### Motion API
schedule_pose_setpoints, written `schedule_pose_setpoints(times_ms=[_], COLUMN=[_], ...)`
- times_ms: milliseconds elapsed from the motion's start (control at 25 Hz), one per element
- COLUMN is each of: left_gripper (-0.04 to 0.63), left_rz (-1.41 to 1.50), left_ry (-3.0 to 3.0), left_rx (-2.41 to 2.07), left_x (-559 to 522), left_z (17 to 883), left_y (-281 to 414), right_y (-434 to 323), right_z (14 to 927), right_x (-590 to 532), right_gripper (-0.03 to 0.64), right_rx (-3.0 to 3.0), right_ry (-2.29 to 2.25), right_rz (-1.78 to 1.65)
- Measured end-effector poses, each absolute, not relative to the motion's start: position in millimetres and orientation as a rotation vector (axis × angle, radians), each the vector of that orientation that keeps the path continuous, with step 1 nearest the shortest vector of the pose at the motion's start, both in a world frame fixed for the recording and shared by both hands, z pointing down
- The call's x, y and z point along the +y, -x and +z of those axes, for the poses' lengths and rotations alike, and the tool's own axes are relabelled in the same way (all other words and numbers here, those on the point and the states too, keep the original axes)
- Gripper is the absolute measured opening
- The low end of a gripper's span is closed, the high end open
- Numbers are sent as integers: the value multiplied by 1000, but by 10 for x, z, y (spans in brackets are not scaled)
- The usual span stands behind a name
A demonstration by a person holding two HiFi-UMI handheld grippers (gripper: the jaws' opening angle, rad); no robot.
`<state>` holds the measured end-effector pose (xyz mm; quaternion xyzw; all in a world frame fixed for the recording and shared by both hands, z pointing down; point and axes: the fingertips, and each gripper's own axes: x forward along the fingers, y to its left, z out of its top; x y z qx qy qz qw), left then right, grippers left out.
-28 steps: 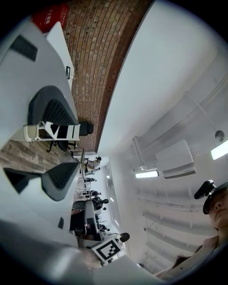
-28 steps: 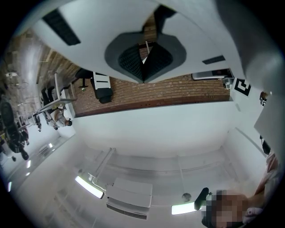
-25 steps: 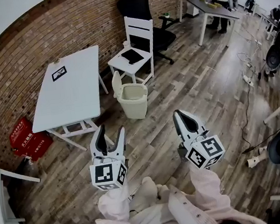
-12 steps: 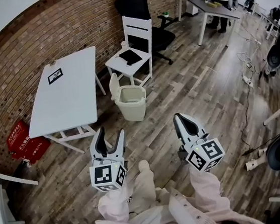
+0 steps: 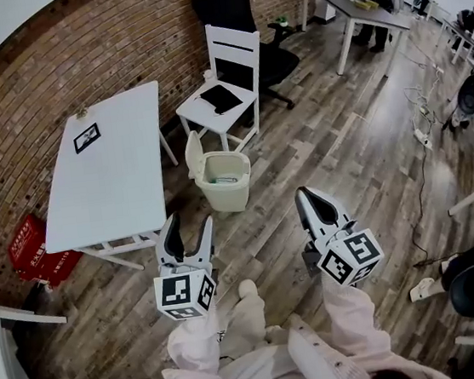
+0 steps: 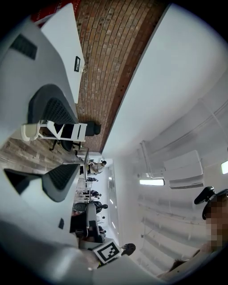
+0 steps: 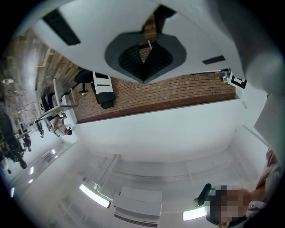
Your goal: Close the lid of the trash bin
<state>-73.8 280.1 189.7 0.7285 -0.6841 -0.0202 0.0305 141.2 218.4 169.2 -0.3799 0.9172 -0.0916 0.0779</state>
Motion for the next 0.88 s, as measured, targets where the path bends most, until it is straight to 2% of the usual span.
schedule_pose_setpoints(times_ms=[880], left_gripper=[270], left_rz=[-38], left_ry=[-2237], left_rx=[-2066], left_x=[1369], left_z=[2083], left_y=[1635], right_y=[-573], right_z=[1877], right_x=[780], right_gripper=[3], right_rx=[2733], right_ry=[1181], right_rz=[-326])
